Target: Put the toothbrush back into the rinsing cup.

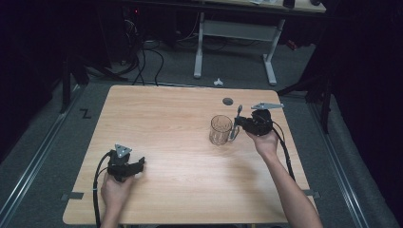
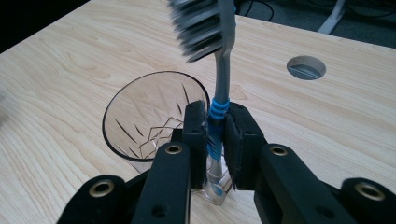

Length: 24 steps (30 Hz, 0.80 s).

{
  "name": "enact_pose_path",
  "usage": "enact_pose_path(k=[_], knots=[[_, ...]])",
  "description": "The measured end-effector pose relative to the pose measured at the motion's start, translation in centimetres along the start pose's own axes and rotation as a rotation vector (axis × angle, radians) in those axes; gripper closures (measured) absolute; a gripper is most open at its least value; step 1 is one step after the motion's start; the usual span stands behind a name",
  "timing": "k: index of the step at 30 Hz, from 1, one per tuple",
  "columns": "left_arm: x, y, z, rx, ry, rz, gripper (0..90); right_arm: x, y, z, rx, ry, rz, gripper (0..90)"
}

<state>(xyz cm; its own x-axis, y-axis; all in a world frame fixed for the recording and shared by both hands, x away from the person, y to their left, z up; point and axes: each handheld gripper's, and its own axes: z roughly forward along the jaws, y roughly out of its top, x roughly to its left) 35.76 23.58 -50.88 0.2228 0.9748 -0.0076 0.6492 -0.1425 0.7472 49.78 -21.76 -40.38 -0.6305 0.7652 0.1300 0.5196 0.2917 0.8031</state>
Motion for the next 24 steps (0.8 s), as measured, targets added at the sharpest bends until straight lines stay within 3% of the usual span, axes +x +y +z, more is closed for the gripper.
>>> enact_pose_path(k=[24], knots=[[0.0,0.0,0.0,0.0,0.0,0.0,28.7,-0.18,-0.4,0.45,0.012,0.006,0.022,77.0]])
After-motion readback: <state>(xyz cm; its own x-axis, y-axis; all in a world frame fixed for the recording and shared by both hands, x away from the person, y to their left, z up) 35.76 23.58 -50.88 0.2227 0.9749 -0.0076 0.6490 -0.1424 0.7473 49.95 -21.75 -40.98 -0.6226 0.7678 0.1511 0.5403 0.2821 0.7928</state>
